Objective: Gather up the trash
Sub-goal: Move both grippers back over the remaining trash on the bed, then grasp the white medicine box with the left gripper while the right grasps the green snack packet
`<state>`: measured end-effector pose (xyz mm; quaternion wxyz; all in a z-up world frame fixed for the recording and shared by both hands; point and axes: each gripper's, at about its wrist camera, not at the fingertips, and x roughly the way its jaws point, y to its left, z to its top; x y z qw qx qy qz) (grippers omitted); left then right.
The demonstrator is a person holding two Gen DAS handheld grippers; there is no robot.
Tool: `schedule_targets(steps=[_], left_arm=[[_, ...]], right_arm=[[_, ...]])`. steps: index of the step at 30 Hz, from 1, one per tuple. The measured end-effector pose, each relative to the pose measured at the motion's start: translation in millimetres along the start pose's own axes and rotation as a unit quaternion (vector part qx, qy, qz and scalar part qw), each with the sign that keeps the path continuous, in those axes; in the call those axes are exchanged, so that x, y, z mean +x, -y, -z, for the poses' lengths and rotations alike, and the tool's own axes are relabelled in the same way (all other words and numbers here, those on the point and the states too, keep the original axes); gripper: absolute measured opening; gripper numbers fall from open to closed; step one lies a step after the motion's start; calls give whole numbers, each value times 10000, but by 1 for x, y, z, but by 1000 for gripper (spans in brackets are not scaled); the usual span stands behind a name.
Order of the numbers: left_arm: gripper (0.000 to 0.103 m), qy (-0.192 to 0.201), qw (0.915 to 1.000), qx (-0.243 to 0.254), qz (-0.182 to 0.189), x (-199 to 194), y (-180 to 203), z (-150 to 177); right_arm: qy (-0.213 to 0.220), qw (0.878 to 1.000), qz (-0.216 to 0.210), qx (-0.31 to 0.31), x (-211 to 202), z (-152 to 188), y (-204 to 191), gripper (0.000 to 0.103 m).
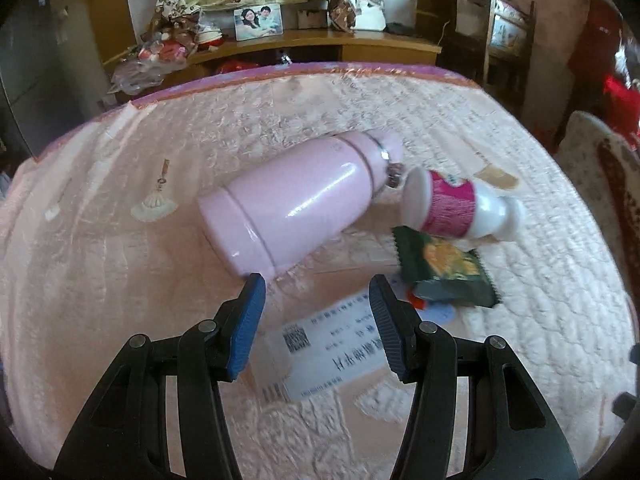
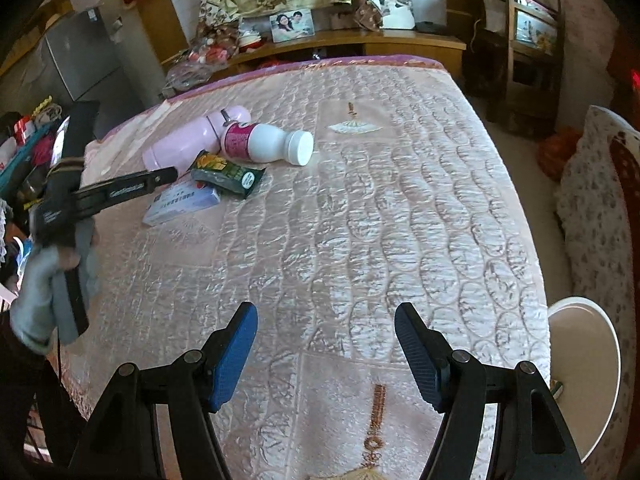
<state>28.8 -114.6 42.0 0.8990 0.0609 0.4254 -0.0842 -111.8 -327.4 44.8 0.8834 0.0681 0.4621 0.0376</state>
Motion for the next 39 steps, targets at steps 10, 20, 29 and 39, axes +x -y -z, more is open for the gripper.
schedule_targets(steps=[10,20,29,39], left_arm=[[52,-151,9997,185,-98,19,6,-5],[53,-283,9982,522,62,13,8,-5],[53,-112,9941,1000,-398,22,16,-11],[53,-432,9897,1313,371,6,16,8]], right_arm=[[-53,10000,-54,42,6,-2,4,69],[-106,9999,-122,-41,14,-10,-7,69],[-157,9996,-184,-114,18,-8,-15,69],[-133,9995,-281,-93,19,-13,-17,69]])
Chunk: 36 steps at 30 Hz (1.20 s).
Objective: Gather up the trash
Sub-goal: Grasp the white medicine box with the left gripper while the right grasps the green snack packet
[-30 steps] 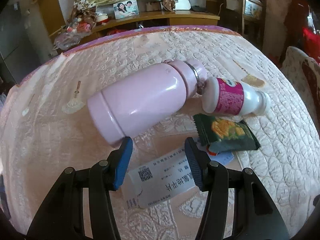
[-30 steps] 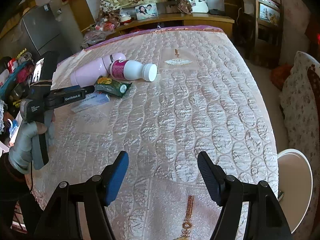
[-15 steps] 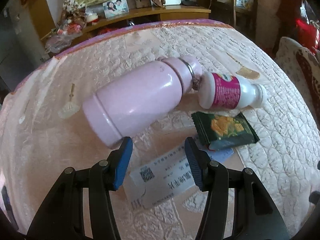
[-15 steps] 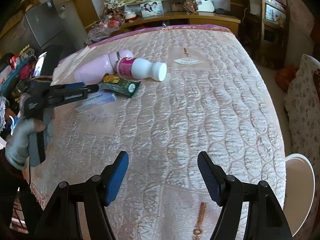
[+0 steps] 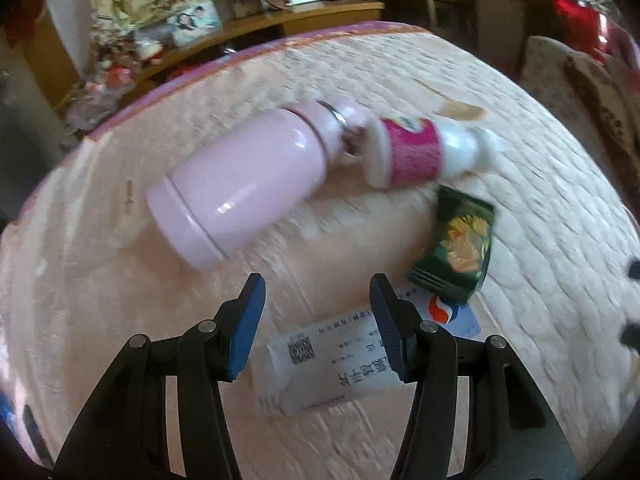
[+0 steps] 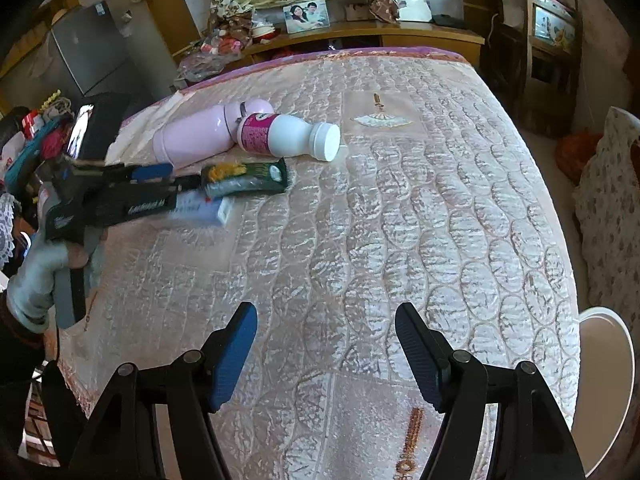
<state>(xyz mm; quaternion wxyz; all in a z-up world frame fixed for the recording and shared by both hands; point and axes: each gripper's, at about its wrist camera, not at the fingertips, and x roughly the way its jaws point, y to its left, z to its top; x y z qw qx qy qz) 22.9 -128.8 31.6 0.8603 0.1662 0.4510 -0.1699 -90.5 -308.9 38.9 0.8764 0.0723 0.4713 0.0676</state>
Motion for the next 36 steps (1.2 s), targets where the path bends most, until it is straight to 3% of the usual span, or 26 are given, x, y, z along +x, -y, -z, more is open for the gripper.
schedule_targets(steps=[7,10,15,18,20,23,25,28,31,34,36], left_arm=[[53,-275,9970,-43,718,-24,1,35],[53,-340,9966,-19,756,-31,-3,49],[52,-149,9944,-538,901,-47,-18,61],[52,-207,9953,-653,681,-50,-22,71],[52,-292,9952,-766,528,-48,-28,79],[52,-361,9945,-938,293,-42,-40,86],[52,-362,9924,-1123,363,-42,-52,91],[52,-261,9905,-1292,387,-46,-61,94],[52,-174,9878,-1454,522,-49,-68,97],[53,-114,9829,-1686,732,-50,-71,96],[53,-48,9798,-1796,882,-54,-71,96]], right_arm=[[26,9998,-174,-49,13,-20,-12,69],[28,9995,-305,33,23,-29,-18,69],[37,9992,-391,14,45,-51,-37,70],[52,9985,-485,-258,57,-64,-58,70],[37,9982,-397,-447,66,-73,-71,70],[33,9955,151,-931,87,-85,-93,70],[-67,9914,529,-1193,105,-90,-102,70],[-323,9867,723,-1417,121,-86,-111,70],[-405,9856,512,-1561,112,-68,-120,70],[-621,9862,-191,-1520,100,-45,-128,70],[-489,9872,-251,-1498,88,-42,-126,70]])
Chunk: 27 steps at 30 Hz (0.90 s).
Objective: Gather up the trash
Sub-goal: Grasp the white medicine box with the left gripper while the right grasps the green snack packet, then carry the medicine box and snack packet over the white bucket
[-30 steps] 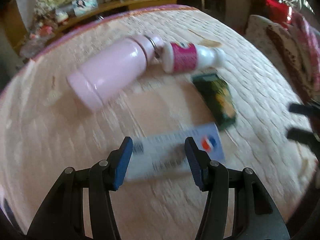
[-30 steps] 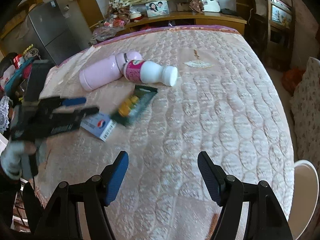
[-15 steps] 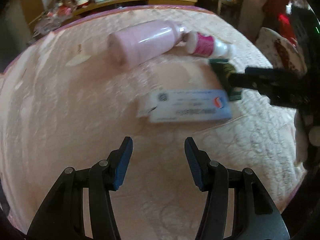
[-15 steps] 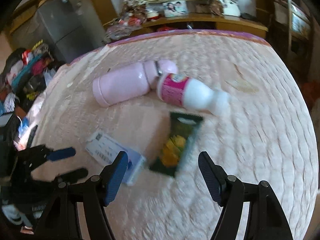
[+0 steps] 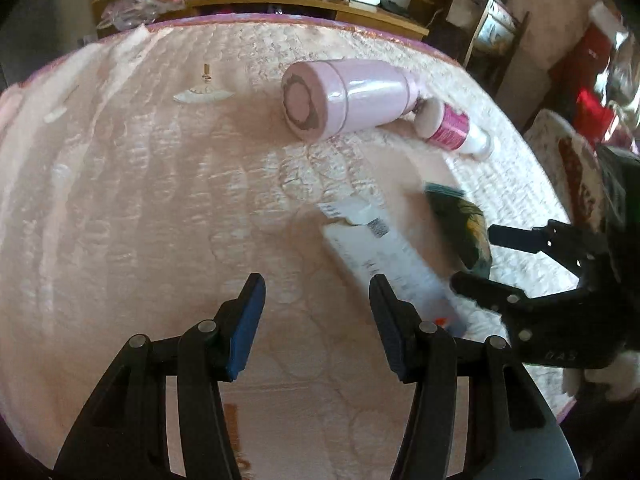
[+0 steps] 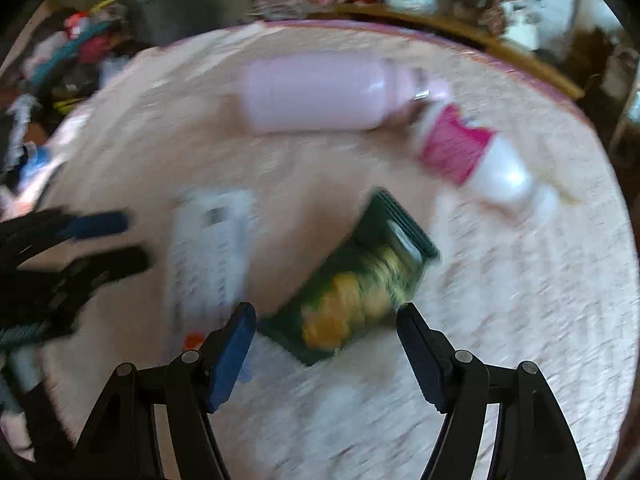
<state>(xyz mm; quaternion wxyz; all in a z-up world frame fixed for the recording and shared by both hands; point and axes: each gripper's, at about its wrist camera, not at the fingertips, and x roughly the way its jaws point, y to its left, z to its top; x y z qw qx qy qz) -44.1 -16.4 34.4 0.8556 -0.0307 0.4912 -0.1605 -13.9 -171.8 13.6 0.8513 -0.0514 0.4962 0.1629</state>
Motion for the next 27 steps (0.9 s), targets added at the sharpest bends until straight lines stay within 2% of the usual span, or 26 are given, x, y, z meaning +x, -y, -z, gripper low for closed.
schedule_targets(steps=[3,6,8,11,14,16,17,18,19,21,24,27], left_arm=[[54,93,9998,-88,173,-6,4,0],[57,146,9993,-212,278,-7,8,-1],[57,113,9988,-324,339,-3,10,-3],[57,98,9983,-464,349,2,15,-4],[57,105,9981,-522,325,4,20,-5],[58,101,9981,-538,265,7,24,-6],[58,96,9982,-541,242,9,25,-6],[58,99,9983,-541,207,12,27,-7],[58,104,9984,-535,149,14,29,-8],[58,75,9984,-552,-26,22,33,-7],[58,0,9987,-503,-120,33,41,-5],[58,96,9986,-333,-406,35,49,-3]], right_arm=[[412,9975,139,551,-27,4,27,71],[487,9925,-15,1122,-34,9,53,77],[384,9925,29,1162,-28,8,57,77],[328,9936,-142,1074,-16,2,48,77],[214,9965,175,790,1,-4,39,77],[140,9973,188,700,11,0,38,77],[117,9974,203,684,13,1,40,75],[170,9973,282,659,14,3,40,68],[220,9972,318,637,13,6,40,50],[252,9971,207,682,6,11,47,36],[401,9966,132,713,-13,21,54,34],[551,9956,90,751,-33,30,57,34]])
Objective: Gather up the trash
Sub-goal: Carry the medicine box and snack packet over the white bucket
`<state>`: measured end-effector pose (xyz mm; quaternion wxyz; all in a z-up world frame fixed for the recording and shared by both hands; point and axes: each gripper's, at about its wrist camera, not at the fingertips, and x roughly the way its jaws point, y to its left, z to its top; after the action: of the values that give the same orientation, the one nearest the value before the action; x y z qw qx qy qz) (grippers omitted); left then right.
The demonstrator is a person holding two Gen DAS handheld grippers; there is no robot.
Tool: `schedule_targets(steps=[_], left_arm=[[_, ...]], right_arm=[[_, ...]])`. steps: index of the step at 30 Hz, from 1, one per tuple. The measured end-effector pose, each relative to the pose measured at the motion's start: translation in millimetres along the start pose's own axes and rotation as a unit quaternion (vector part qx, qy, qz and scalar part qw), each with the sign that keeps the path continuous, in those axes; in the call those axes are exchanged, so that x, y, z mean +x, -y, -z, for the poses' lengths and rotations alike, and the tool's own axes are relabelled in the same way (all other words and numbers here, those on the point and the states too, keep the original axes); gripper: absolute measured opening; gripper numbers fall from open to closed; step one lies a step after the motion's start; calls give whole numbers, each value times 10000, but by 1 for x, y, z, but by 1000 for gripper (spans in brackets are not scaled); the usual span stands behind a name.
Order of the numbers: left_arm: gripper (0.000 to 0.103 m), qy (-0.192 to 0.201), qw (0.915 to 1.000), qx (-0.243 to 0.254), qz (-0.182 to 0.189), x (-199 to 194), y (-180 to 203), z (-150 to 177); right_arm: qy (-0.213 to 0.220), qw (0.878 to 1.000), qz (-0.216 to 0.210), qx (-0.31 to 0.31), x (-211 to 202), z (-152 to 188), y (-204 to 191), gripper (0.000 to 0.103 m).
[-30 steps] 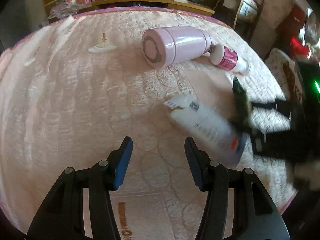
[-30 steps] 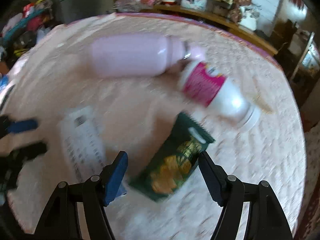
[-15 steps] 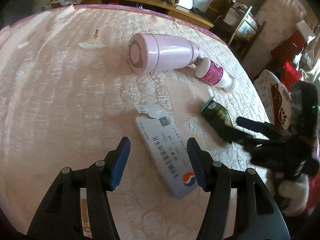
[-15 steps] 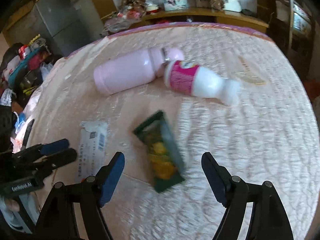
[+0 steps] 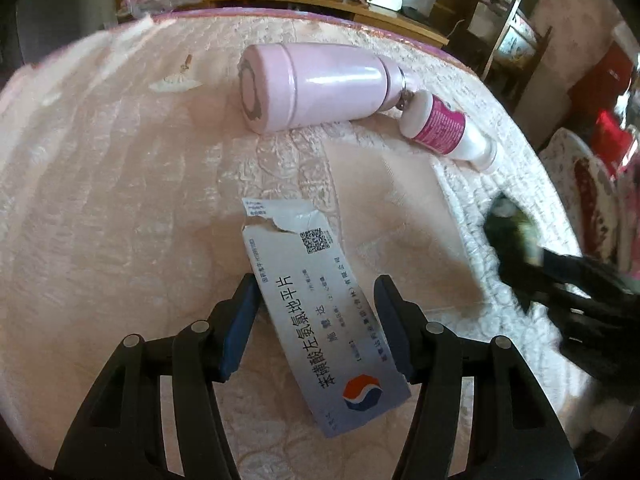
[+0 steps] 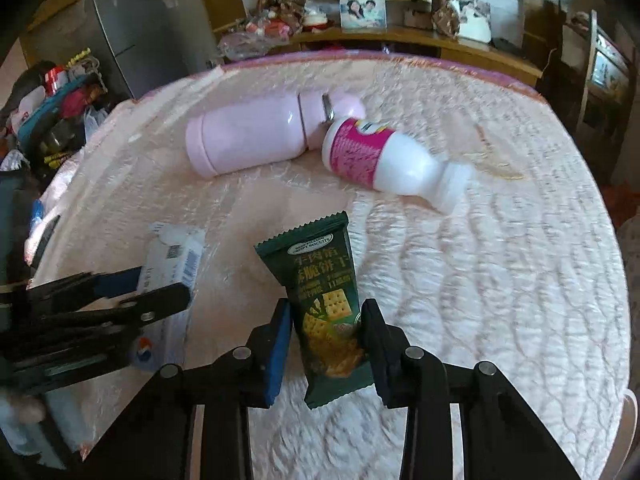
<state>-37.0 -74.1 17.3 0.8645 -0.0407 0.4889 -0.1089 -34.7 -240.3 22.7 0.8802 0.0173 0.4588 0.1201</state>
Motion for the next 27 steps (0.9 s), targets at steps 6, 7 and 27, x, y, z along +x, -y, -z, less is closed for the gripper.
schedule_targets(steps=[6,7,27], left_arm=[[47,26,9998,43,173,-3,2,6],[46,10,9997,58,225,-5,4,7],[45,386,9898,1009,929,-58,120,26]], right_arm=[[187,9998,-18,86,-31,16,2,34],[212,9997,-24,102,-35,16,2,34],[589,9947,538,644,-122,65,53,34]])
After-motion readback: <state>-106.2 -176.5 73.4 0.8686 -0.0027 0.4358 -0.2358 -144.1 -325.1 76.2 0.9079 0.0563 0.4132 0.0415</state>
